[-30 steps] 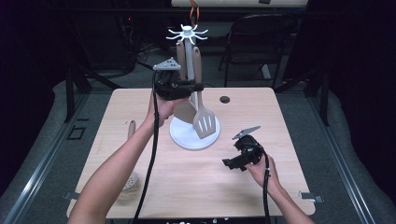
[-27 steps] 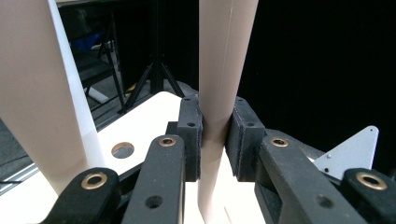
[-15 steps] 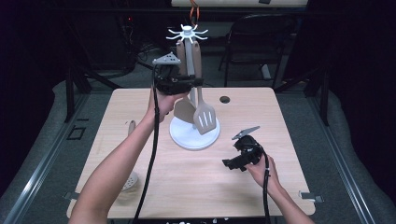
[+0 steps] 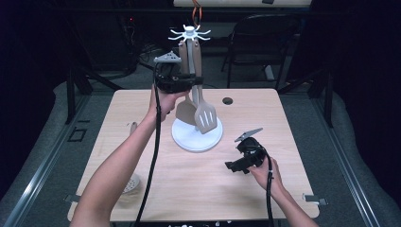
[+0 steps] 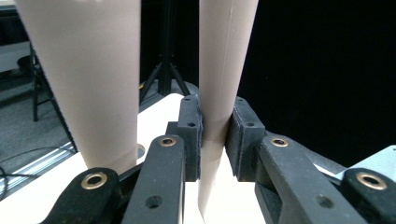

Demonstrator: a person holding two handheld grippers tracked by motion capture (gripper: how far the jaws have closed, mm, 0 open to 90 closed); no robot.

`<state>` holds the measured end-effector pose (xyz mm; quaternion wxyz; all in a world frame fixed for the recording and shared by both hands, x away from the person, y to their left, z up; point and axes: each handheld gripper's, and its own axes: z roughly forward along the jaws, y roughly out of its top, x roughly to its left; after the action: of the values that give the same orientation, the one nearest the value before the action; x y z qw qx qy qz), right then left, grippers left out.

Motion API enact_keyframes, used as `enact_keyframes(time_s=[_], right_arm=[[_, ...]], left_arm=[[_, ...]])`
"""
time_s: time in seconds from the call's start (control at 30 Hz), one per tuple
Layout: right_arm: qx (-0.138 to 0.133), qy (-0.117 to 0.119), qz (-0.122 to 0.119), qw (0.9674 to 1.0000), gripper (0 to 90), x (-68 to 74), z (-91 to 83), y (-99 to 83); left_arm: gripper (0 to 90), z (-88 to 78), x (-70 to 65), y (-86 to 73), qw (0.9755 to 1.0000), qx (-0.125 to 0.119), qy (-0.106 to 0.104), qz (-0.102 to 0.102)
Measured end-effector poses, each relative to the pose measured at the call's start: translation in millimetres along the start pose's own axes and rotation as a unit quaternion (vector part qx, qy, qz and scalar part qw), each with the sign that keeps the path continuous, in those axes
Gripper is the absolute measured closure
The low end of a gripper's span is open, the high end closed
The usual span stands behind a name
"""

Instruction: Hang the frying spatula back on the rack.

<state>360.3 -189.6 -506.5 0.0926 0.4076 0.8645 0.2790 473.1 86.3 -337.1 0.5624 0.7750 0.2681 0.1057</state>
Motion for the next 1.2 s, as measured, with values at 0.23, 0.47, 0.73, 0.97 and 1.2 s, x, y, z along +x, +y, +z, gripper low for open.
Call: enact_keyframes(time_s=[0.23,0.47,0.73,0.97,1.2], right_arm=[[0.0,0.002,0.001,1.0,9.4,0.6,0.8,-0.1],[0.002,0.003,-0.004,1.0,9.4,0.1,1.4,-0.2],[0.004,0.003,-0.003,1.0,9.4,0.4,1.1,-0.2],[0.006,0.006,-0.004,1.0,9.4,1.0,1.7,-0.1],[0.007,0.004,-0.004,1.0,9.4,1.1,1.9,-0.3]], left_arm=[[77.1,1.7,1.5,-0.3,0.9998,0.005,0.019,0.009],[77.0,2.5,0.3,-0.5,0.9993,0.006,0.032,0.019],[76.7,2.1,-2.9,-2.7,0.9986,0.002,0.046,0.024],[75.3,-0.1,-7.5,-4.7,0.9976,0.0,0.062,0.031],[70.1,-2.9,-11.5,-7.4,0.9971,-0.001,0.067,0.035]])
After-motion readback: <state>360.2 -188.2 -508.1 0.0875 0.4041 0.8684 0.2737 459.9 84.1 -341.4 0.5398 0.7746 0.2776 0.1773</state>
